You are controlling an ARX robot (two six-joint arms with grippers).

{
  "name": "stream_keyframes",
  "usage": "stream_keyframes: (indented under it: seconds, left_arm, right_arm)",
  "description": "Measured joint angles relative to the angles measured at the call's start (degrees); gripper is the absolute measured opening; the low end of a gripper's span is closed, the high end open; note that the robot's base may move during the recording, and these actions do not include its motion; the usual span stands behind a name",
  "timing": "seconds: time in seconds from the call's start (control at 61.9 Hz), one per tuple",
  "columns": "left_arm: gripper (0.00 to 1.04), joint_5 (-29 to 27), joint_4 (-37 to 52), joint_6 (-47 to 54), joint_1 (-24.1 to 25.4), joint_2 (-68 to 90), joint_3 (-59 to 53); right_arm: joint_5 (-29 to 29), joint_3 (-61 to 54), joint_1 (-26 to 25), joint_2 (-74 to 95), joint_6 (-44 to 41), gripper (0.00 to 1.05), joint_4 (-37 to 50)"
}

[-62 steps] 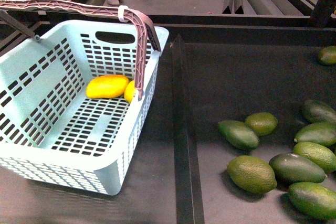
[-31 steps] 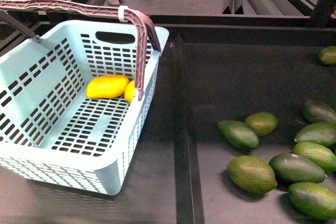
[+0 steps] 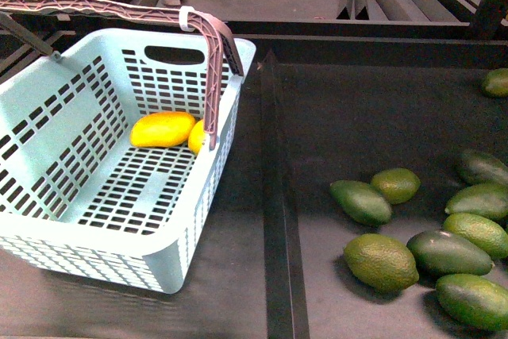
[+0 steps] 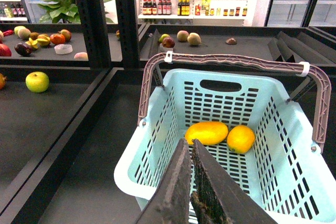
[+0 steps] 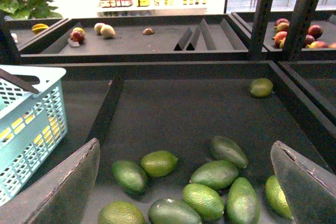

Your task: Pick lemon and mango into basket

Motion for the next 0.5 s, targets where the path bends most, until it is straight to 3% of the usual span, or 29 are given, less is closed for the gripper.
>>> stream_keyframes:
  seconds: [0.258, 0.355, 0.501]
  left_arm:
    - [0.04, 0.0, 0.0, 0.0, 0.0, 0.0, 0.0]
    - [0.25, 0.0, 0.0, 0.0, 0.0, 0.0, 0.0]
    - [0.66, 0.0, 0.0, 0.0, 0.0, 0.0, 0.0]
  right_arm:
    - [0.0, 0.0, 0.0, 0.0, 0.0, 0.96, 0.0]
    - [0.0, 0.0, 0.0, 0.0, 0.0, 0.96, 0.0]
    - [0.0, 0.0, 0.0, 0.0, 0.0, 0.96, 0.0]
